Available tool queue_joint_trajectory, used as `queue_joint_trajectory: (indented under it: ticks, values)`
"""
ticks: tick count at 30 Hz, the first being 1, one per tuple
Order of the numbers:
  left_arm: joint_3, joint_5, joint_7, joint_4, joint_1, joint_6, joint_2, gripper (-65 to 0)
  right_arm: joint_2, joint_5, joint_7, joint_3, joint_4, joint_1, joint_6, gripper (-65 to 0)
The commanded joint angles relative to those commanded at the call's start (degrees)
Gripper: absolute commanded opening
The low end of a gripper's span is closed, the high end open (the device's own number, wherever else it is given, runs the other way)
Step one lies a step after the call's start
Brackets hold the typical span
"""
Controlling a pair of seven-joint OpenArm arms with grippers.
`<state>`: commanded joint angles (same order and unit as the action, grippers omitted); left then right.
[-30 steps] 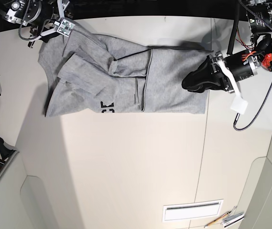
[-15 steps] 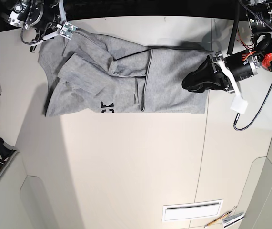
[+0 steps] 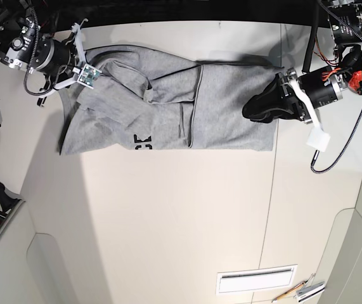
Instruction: Fold the T-shirt properly
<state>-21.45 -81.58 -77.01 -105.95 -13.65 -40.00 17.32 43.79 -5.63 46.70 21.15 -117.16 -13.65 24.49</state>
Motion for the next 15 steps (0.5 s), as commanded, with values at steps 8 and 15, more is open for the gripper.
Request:
queue_joint_trajectory:
  ticks: [8, 15]
  values:
    - [0.00, 0.00, 0.00, 0.00, -0.02, 0.00, -0.02, -42.0, -0.07, -3.63, -0.66, 0.00, 3.72, 6.29, 0.02, -65.0]
    - [0.00, 0.00, 0.00, 0.00, -0.02, 0.00, -0.02, -42.0, -0.26, -5.84, -2.34, 0.00, 7.10, 10.21, 0.39, -65.0]
